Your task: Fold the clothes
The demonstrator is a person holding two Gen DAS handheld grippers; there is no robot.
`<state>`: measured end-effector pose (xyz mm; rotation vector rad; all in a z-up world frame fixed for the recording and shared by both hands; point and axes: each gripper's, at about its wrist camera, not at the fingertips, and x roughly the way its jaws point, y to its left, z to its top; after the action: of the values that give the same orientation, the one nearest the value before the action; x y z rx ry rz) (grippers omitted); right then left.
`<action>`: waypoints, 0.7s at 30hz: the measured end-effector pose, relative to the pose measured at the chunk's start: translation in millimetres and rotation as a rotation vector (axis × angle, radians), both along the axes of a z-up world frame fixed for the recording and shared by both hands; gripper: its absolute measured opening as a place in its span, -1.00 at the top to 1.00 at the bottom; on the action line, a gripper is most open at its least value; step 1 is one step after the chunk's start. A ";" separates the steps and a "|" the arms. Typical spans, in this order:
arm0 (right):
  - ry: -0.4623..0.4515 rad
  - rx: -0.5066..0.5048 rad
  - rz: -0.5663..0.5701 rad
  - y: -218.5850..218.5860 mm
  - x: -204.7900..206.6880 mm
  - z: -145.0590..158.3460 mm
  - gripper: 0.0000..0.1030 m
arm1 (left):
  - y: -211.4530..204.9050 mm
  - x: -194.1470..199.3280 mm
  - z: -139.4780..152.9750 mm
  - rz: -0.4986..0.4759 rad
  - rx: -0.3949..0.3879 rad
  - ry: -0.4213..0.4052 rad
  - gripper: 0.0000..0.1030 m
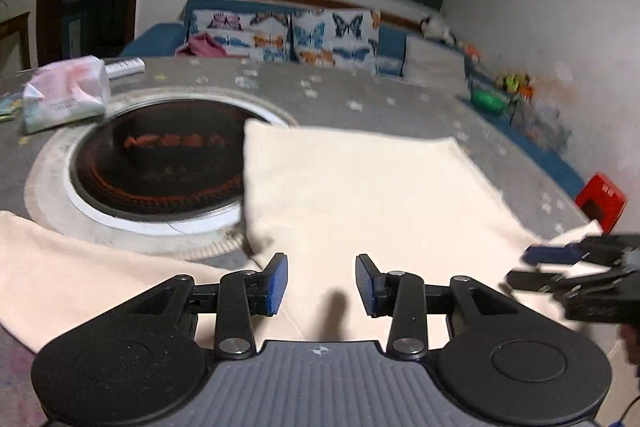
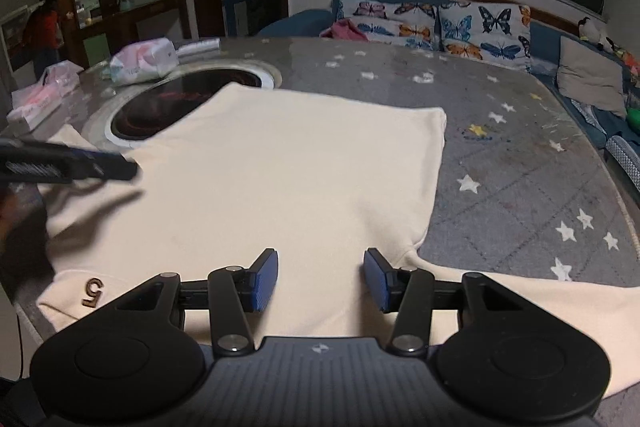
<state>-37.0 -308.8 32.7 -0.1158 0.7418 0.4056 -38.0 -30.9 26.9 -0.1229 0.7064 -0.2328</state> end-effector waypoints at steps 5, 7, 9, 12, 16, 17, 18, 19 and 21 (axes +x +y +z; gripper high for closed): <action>0.007 0.000 -0.018 -8.4 -8.4 -1.6 0.07 | -7.8 3.3 -5.3 -0.013 0.031 0.003 0.19; 0.005 -0.005 -0.025 -13.5 -13.9 -2.8 0.07 | -7.2 3.3 -3.9 -0.015 0.031 0.007 0.19; -0.005 0.013 -0.048 -21.4 -20.3 1.3 0.07 | -7.9 3.0 -0.7 -0.020 0.025 0.004 0.19; -0.027 0.028 -0.114 -40.2 -31.2 7.2 0.08 | -16.2 3.2 4.3 -0.044 0.026 -0.007 0.17; -0.041 0.006 -0.235 -71.5 -39.1 7.4 0.10 | -34.6 1.4 9.3 -0.096 0.028 -0.018 0.09; -0.042 -0.008 -0.282 -82.8 -40.9 5.6 0.10 | -40.0 0.8 10.4 -0.112 0.029 -0.021 0.08; -0.042 -0.023 -0.330 -94.2 -42.7 3.7 0.10 | -45.8 -0.2 11.4 -0.129 0.030 -0.023 0.06; -0.042 -0.024 -0.373 -106.0 -44.3 2.2 0.11 | -51.8 -1.4 12.2 -0.148 0.032 -0.026 0.06; -0.042 -0.026 -0.459 -129.4 -47.5 -0.6 0.11 | -63.2 -3.6 13.4 -0.182 0.035 -0.030 0.06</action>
<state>-84.5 -438.2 32.1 0.0233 0.7078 -0.0432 -41.6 -94.1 40.4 -0.0214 0.6919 -0.3954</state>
